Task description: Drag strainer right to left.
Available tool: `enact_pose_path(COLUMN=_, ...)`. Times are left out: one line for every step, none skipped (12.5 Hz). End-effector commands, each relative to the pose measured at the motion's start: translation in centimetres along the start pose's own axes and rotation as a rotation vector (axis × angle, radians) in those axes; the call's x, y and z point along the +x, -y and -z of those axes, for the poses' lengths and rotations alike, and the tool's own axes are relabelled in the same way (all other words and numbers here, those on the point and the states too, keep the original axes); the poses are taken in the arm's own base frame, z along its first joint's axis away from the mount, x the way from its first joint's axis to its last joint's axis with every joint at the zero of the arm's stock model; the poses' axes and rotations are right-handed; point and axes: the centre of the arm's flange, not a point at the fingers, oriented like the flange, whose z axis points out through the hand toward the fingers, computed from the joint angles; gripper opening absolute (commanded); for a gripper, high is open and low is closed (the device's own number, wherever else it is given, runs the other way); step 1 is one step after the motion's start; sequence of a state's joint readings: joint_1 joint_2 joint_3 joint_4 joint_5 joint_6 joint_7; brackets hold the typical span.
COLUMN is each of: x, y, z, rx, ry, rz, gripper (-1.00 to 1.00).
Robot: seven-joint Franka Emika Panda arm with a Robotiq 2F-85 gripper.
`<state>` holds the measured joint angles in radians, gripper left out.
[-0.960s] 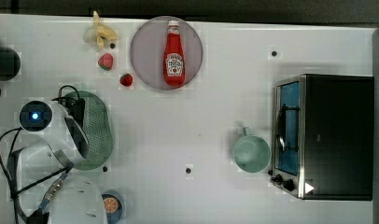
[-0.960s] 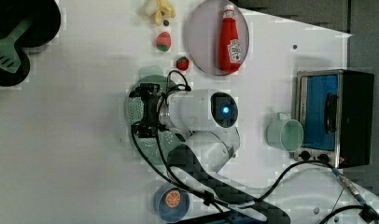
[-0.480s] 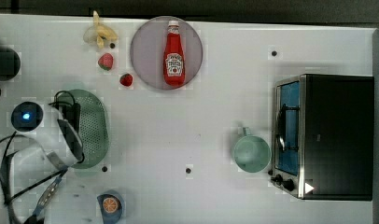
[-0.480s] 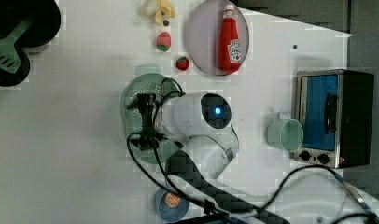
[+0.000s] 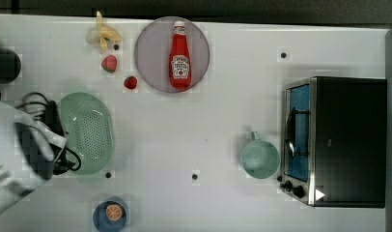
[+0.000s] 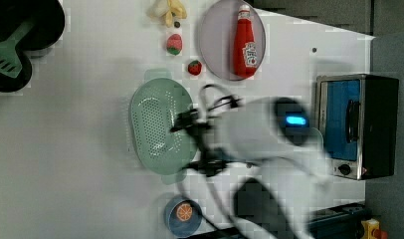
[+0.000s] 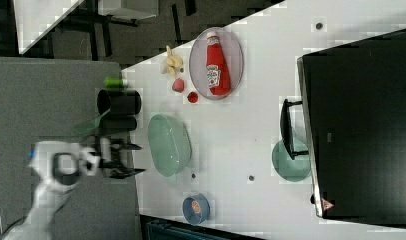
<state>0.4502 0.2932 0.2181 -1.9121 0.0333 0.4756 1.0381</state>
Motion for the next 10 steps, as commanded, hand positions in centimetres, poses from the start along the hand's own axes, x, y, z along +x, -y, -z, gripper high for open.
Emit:
enact_pose_path(x=10.8, y=-2.7, z=13.9, rx=0.137, ry=-0.023, rz=0.181, gripper=1.00)
enact_pose_path(x=14.1, y=-4.4, z=16.6, rx=0.146, ry=-0.031, rz=0.220, gripper=1.00)
enact_pose_path(x=17.5, y=-6.2, z=18.9, rx=0.154, ry=-0.036, rz=0.242, gripper=1.00)
enact_pose_path(x=20.7, y=-8.0, z=20.8, rx=0.163, ry=-0.035, rz=0.255, gripper=1.00)
enact_pose_path(x=23.6, y=-9.8, z=22.1, rx=0.164, ry=-0.030, rz=0.271, gripper=1.00)
enact_pose_path(x=26.3, y=-11.3, z=22.8, rx=0.152, ry=-0.035, rz=0.287, gripper=1.00)
enact_pose_path(x=28.9, y=-12.6, z=23.2, rx=0.140, ry=-0.048, rz=0.304, gripper=1.00)
enact_pose_path(x=31.4, y=-13.8, z=23.2, rx=0.122, ry=-0.059, rz=0.316, gripper=1.00)
enact_pose_path(x=33.6, y=-14.7, z=23.2, rx=0.110, ry=-0.072, rz=0.325, gripper=1.00)
enact_pose_path(x=35.4, y=-15.5, z=23.1, rx=0.103, ry=-0.074, rz=0.335, gripper=1.00)
